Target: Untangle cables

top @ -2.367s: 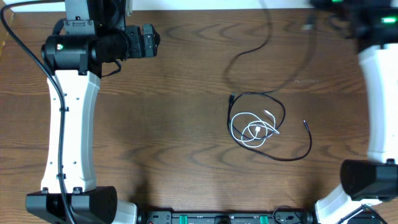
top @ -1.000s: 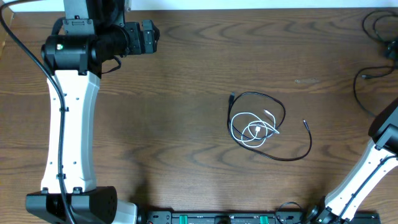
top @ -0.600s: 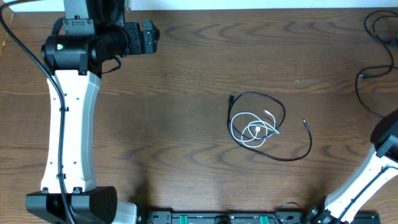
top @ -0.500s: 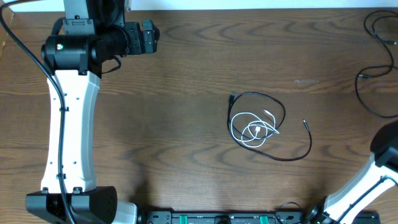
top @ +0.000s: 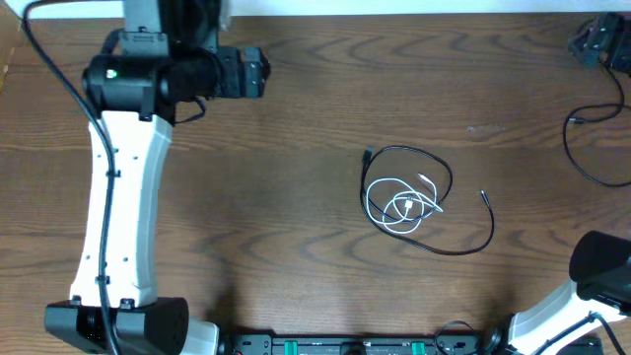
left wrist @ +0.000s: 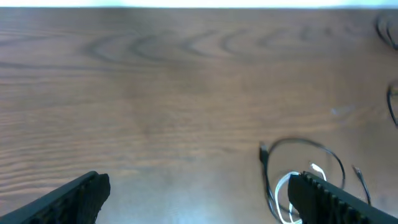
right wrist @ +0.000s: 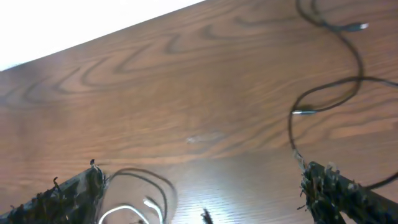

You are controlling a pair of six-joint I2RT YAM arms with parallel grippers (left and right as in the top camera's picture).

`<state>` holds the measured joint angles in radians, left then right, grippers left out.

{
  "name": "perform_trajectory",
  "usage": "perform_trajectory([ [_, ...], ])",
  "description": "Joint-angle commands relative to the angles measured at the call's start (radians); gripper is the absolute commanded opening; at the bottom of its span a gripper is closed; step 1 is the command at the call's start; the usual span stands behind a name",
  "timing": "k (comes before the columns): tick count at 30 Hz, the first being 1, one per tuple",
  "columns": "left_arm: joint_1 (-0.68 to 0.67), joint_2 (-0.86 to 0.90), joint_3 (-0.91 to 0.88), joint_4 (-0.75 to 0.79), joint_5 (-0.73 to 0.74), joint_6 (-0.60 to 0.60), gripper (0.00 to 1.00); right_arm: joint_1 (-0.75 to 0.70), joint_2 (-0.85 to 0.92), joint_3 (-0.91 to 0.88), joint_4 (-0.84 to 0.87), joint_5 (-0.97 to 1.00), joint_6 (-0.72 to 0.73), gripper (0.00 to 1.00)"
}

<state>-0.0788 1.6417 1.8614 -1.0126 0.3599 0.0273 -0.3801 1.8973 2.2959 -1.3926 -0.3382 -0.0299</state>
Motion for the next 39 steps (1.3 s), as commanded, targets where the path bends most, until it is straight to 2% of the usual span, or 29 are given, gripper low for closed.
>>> perform_trajectory([
  [1,-0.047,0.003,0.008,-0.027,-0.006,0.021,0.96,0.000,0.007,-0.004,-0.013,-0.026,-0.013,0.99],
  [9,-0.176,0.027,-0.016,-0.023,-0.006,0.021,0.96,0.002,0.049,-0.011,-0.024,-0.027,-0.013,0.99],
  [18,-0.368,0.207,-0.021,-0.001,-0.002,0.014,0.96,0.002,0.053,-0.014,-0.035,-0.027,-0.013,0.99],
  [21,-0.406,0.260,-0.021,-0.032,0.208,0.232,0.96,0.002,0.053,-0.014,-0.038,-0.027,-0.013,0.99],
  [22,-0.412,0.269,-0.021,-0.064,0.320,0.359,0.96,0.002,0.053,-0.014,-0.038,-0.027,-0.013,0.99],
  [23,-0.417,0.275,-0.021,-0.089,0.361,0.433,0.96,0.002,0.053,-0.014,-0.038,-0.027,-0.013,0.99],
  [27,-0.442,0.322,-0.024,-0.189,0.366,0.607,0.96,0.002,0.053,-0.014,-0.039,-0.027,-0.013,0.99],
  [30,-0.471,0.369,-0.026,-0.217,0.365,0.661,0.96,0.002,0.053,-0.015,-0.042,-0.027,-0.013,0.99],
  [39,-0.577,0.460,-0.026,-0.197,0.364,0.661,0.96,0.002,0.054,-0.031,-0.040,-0.004,-0.013,0.99],
])
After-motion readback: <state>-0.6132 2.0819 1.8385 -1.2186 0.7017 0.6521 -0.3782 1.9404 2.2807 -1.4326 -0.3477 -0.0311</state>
